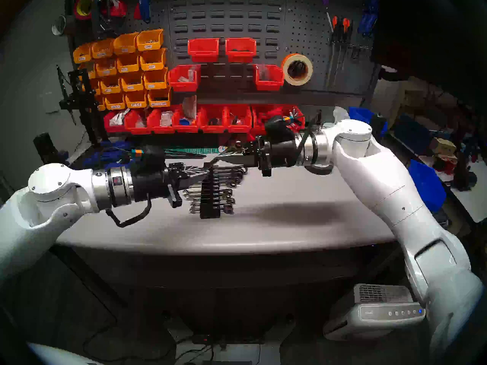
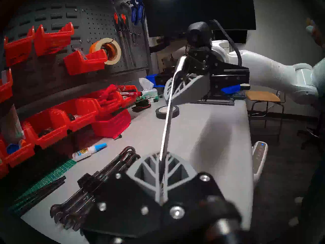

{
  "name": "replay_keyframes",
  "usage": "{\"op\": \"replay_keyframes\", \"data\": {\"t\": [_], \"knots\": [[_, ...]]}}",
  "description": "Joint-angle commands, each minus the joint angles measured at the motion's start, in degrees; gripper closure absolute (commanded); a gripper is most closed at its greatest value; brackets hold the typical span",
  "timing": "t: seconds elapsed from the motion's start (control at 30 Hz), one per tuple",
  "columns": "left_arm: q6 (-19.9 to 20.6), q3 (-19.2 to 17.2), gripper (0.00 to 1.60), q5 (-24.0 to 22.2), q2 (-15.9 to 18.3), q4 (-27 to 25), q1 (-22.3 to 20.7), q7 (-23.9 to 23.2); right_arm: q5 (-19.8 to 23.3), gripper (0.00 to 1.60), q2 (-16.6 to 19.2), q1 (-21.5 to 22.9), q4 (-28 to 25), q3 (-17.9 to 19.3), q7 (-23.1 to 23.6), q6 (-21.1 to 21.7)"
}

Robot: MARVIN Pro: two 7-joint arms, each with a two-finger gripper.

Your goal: Put the wrenches on the table into the correct slot in the case

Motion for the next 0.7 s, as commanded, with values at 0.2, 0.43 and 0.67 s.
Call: {"op": "replay_keyframes", "data": {"t": [0.2, 0.43, 0.67], "knots": [[0.0, -0.6, 1.60, 0.9, 0.2, -0.2, -4.2, -1.5, -1.8, 1.00, 1.5, 1.8, -0.7, 0.5, -0.3, 2.1], [0.4, 1.5, 1.60, 4.3, 0.6, 0.5, -6.0, -2.7, -4.2, 0.93, 2.5, 2.5, -1.3, 0.1, -0.4, 3.4], [1.1, 3.4, 1.60, 6.8, 0.3, 1.5, -8.7, -4.5, -7.4, 0.88, 4.3, 2.9, -1.7, -0.5, -0.6, 4.5]]}}
